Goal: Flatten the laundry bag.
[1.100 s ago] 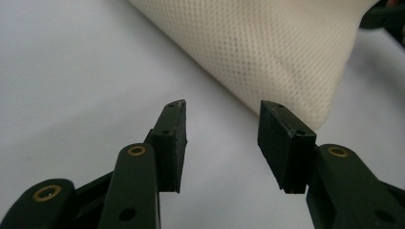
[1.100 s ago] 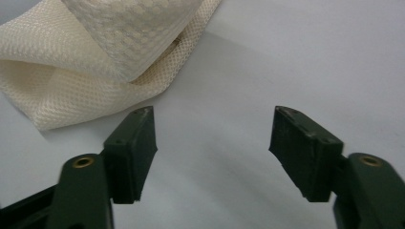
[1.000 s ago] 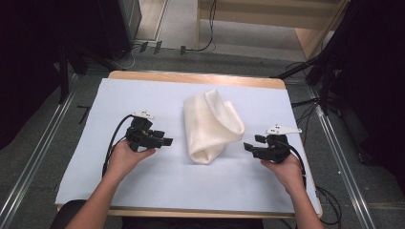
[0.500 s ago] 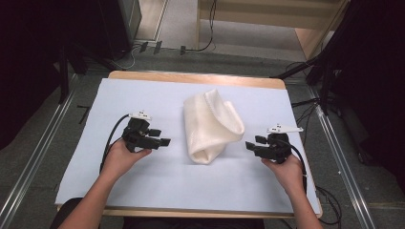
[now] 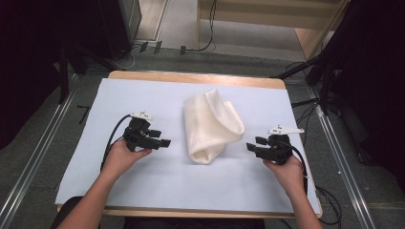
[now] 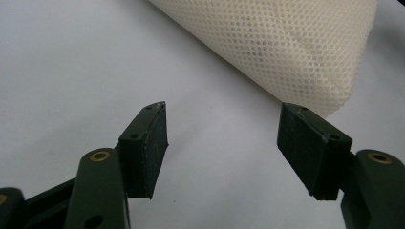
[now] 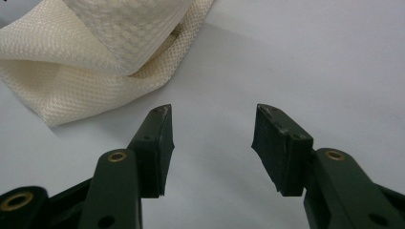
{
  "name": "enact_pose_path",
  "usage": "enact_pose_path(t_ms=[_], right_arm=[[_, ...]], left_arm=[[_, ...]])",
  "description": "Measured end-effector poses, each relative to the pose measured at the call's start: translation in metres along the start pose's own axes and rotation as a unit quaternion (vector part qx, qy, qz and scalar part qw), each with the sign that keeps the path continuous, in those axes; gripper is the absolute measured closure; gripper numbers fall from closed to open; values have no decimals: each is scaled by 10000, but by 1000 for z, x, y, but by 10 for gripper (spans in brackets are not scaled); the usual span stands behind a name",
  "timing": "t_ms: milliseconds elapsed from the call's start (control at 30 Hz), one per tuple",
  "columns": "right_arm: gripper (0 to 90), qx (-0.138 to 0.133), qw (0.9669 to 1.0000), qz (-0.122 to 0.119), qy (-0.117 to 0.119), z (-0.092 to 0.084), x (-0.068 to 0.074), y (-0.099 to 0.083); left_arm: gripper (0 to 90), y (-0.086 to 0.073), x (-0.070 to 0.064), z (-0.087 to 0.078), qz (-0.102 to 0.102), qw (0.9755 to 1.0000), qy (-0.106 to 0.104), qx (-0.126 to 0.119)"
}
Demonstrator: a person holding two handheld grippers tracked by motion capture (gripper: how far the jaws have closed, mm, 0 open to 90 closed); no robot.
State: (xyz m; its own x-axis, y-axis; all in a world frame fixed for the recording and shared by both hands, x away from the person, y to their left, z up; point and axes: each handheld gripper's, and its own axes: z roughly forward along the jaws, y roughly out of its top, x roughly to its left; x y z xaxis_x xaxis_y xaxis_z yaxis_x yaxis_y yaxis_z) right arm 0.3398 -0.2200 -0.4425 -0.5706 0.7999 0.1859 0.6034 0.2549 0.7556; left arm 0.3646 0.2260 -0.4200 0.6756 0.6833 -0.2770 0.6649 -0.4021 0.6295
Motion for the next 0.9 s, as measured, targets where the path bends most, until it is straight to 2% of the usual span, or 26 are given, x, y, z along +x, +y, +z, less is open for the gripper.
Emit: enact_pose_path(t_ms=[233, 500, 900], right_arm=[[506, -9, 10000, 65, -5, 0, 0, 1], [530, -28, 9998, 181, 104, -1, -1, 2], [574, 33, 9998, 117, 128, 2, 1, 3]], left_arm=[[358, -1, 0, 0, 12, 10000, -25, -4], [357, -1, 0, -1, 39, 10000, -21, -8], [355, -3, 0, -3, 42, 10000, 1, 4]])
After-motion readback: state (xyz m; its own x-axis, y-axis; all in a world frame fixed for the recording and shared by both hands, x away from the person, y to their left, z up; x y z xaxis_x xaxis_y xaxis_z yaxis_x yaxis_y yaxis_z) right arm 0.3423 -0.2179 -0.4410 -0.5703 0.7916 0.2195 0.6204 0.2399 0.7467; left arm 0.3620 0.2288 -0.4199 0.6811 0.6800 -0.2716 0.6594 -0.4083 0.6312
